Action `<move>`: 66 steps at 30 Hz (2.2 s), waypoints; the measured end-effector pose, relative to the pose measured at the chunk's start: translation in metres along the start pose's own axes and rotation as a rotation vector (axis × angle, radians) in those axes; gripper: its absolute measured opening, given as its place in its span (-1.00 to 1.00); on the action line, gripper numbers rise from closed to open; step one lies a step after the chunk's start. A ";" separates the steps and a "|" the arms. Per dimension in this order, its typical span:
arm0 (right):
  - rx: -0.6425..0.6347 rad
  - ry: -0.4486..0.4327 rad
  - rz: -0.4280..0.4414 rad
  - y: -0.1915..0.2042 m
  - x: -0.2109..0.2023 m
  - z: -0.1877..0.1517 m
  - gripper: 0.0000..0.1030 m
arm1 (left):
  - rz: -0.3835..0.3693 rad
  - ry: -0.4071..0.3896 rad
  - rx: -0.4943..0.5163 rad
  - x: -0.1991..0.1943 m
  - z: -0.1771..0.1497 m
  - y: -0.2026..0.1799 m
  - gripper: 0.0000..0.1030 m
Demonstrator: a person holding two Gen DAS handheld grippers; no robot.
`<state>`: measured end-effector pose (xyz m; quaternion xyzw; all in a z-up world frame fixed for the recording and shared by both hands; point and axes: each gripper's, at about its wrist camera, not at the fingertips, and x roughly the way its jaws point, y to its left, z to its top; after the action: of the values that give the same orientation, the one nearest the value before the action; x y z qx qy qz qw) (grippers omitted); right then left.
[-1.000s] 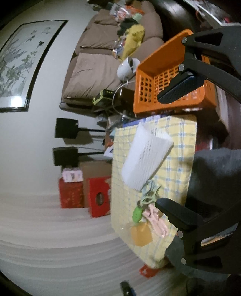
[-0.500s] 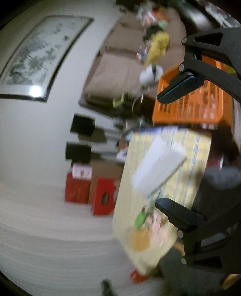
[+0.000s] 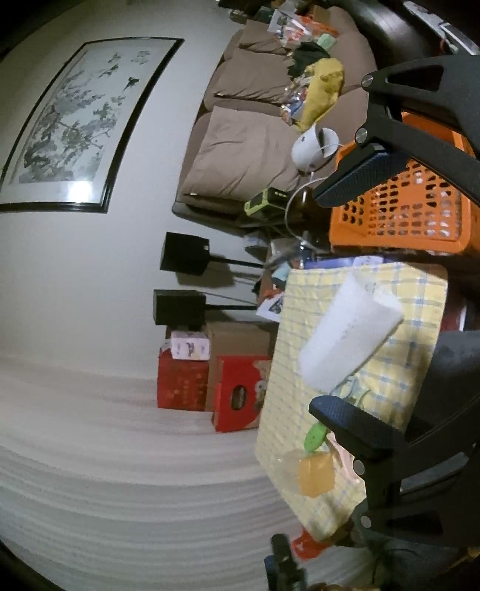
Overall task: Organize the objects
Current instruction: 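Move both tools toward the table with the white foam mesh sleeve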
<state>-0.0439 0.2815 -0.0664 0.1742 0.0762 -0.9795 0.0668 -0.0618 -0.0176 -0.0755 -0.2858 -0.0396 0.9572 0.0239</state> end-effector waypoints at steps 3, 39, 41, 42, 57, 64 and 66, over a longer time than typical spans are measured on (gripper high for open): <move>0.006 -0.006 -0.003 -0.008 -0.001 0.004 0.99 | -0.008 -0.029 0.012 -0.007 0.005 -0.013 0.99; 0.173 0.215 -0.074 -0.053 0.086 -0.021 0.99 | -0.110 0.053 -0.002 0.056 0.023 -0.067 0.99; 0.154 0.258 -0.077 -0.049 0.091 -0.017 0.99 | -0.110 0.062 -0.024 0.058 0.024 -0.065 0.99; 0.136 0.274 -0.089 -0.048 0.093 -0.016 0.99 | -0.107 0.066 -0.030 0.059 0.025 -0.064 0.99; 0.219 0.160 0.060 -0.081 0.073 0.005 0.99 | -0.002 0.012 0.062 0.058 0.025 -0.090 0.99; 0.076 0.150 -0.059 -0.069 0.068 0.011 0.99 | -0.020 0.066 0.222 0.064 0.007 -0.125 0.99; 0.098 0.138 0.035 -0.072 0.066 0.008 0.99 | -0.011 0.038 0.252 0.061 0.003 -0.133 0.97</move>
<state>-0.1192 0.3442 -0.0725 0.2456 0.0296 -0.9664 0.0699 -0.1116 0.1193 -0.0945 -0.2986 0.0800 0.9488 0.0656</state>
